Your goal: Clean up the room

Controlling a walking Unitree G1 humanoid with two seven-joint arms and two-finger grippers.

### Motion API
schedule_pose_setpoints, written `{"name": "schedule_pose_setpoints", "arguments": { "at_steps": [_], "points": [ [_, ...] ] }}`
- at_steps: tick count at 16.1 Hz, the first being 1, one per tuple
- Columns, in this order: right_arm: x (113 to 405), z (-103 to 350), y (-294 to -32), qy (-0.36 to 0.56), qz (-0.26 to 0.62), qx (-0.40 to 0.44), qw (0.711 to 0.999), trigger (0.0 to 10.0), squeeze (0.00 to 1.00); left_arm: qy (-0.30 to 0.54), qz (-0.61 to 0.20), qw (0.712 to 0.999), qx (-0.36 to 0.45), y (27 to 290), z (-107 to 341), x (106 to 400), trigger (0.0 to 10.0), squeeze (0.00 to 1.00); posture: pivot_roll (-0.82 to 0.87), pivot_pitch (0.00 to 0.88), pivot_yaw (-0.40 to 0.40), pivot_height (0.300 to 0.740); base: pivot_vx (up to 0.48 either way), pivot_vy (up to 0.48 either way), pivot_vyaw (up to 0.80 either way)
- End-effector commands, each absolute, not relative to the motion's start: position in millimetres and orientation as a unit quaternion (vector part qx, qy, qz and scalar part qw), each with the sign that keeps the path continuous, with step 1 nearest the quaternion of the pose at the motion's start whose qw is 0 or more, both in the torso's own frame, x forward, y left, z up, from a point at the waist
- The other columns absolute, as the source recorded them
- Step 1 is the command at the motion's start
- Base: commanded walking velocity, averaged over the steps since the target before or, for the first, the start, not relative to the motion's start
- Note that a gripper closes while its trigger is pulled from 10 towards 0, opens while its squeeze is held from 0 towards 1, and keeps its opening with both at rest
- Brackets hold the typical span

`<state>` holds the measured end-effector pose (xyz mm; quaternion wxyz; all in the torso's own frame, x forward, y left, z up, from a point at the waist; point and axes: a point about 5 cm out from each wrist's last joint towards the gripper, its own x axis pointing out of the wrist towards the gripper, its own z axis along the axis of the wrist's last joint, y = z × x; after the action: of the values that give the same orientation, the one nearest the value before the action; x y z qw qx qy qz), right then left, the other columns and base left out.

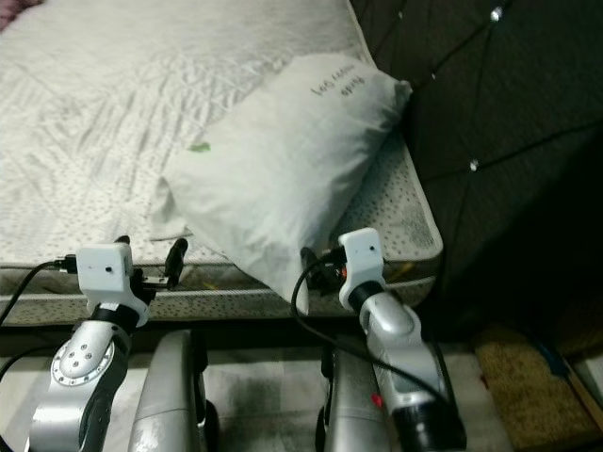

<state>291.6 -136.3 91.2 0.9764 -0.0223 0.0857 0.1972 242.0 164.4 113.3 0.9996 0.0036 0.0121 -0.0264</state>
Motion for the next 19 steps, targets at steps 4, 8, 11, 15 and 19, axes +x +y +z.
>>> {"name": "schedule_pose_setpoints", "arguments": {
  "at_steps": [4,8,11,15,19],
  "points": [
    [303.7,89.5,-130.2,0.107,0.229,-0.039,0.967,10.0,0.00,0.024,-0.015,1.000,0.011,173.6,115.1,225.2,10.0,0.00,0.07,0.148,-0.014,0.528,0.000,0.000,0.00],
    [312.7,90.3,-106.0,0.125,0.265,-0.029,0.956,10.0,0.00,0.042,-0.011,0.999,0.020,179.1,109.8,213.6,10.0,0.00,0.09,0.132,-0.022,0.528,0.000,0.000,0.00],
    [307.4,87.6,-98.8,0.160,0.327,-0.002,0.931,10.0,0.00,0.057,-0.021,0.998,0.017,179.1,107.4,206.5,10.0,0.00,0.10,0.129,-0.018,0.528,0.000,0.000,0.00],
    [311.9,92.3,-93.6,0.162,0.336,0.030,0.927,10.0,0.00,0.059,-0.019,0.998,0.026,181.3,106.3,207.4,10.0,0.00,0.10,0.132,-0.011,0.528,0.000,0.000,0.00],
    [320.3,100.5,-66.3,0.147,0.311,0.048,0.938,10.0,0.00,0.057,-0.021,0.998,0.025,179.6,108.9,209.3,10.0,0.00,0.11,0.134,-0.010,0.528,0.000,0.000,0.00]
  ]
}}
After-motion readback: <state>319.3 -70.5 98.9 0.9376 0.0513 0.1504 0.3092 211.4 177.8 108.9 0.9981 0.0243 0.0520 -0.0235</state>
